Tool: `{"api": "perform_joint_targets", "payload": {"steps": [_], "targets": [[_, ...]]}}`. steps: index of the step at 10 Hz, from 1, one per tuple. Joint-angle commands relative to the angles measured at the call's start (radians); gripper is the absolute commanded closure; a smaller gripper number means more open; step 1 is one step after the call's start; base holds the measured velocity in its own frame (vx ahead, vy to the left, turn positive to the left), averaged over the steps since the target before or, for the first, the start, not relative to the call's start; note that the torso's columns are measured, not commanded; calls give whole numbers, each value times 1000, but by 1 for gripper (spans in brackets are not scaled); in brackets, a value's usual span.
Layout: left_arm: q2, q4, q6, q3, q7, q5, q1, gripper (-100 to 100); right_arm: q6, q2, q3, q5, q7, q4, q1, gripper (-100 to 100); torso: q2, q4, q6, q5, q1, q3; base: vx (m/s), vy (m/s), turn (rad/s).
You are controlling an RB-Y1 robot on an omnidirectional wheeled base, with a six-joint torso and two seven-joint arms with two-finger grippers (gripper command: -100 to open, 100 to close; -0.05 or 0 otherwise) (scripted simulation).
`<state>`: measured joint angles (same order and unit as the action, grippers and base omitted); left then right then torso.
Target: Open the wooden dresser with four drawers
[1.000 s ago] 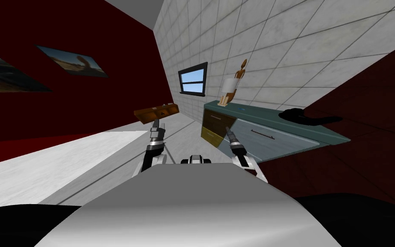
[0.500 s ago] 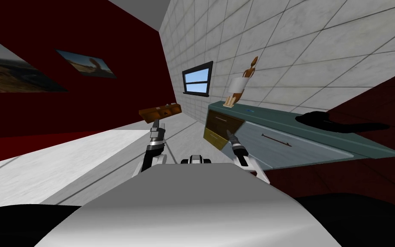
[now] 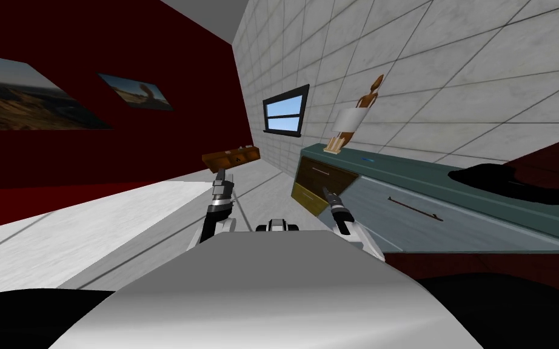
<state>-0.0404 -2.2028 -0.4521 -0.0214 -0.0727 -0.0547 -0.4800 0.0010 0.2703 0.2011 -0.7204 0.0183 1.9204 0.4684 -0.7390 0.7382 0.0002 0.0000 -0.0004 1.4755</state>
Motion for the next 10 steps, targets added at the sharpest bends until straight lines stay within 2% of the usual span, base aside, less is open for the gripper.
{"api": "perform_joint_targets", "payload": {"steps": [1,2,3,4,5,6,7,8,9,10], "targets": [[0,0,0,0,0,0,0,0,61,12,8,-78,11,-34,-7,-100,2,0,0,0,1,1,90,69,64],[0,0,0,0,0,0,0,0,102,22,18,-107,20,-65,-9,-100,1,0,0,0,0,1,102,75,113],[0,0,0,0,0,0,0,0,104,22,18,-133,20,-65,-9,-100,2,0,0,0,1,1,83,61,53],[0,0,0,0,0,0,0,0,147,32,28,-162,29,-97,-11,-100,0,0,0,0,0,0,97,82,111],[0,0,0,0,0,0,0,0,147,32,28,-196,29,-97,-11,-100,1,0,0,0,1,0,76,65,65],[0,0,0,0,0,0,0,0,180,42,38,-228,38,-130,-13,-100,0,0,0,0,0,0,91,62,106],[0,0,0,0,0,0,0,0,190,42,38,-251,38,-130,-13,-100,1,0,0,0,0,0,84,45,64],[0,0,0,0,0,0,0,0,233,51,48,-281,47,-156,-15,-100,1,0,0,0,-1,0,93,50,114],[0,0,0,0,0,0,0,0,233,51,48,-313,47,-163,-15,-100,1,0,0,0,0,1,76,55,58],[0,0,0,0,0,0,0,0,268,59,58,-345,55,-196,-18,-100,0,0,0,0,1,0,82,64,122]]}}
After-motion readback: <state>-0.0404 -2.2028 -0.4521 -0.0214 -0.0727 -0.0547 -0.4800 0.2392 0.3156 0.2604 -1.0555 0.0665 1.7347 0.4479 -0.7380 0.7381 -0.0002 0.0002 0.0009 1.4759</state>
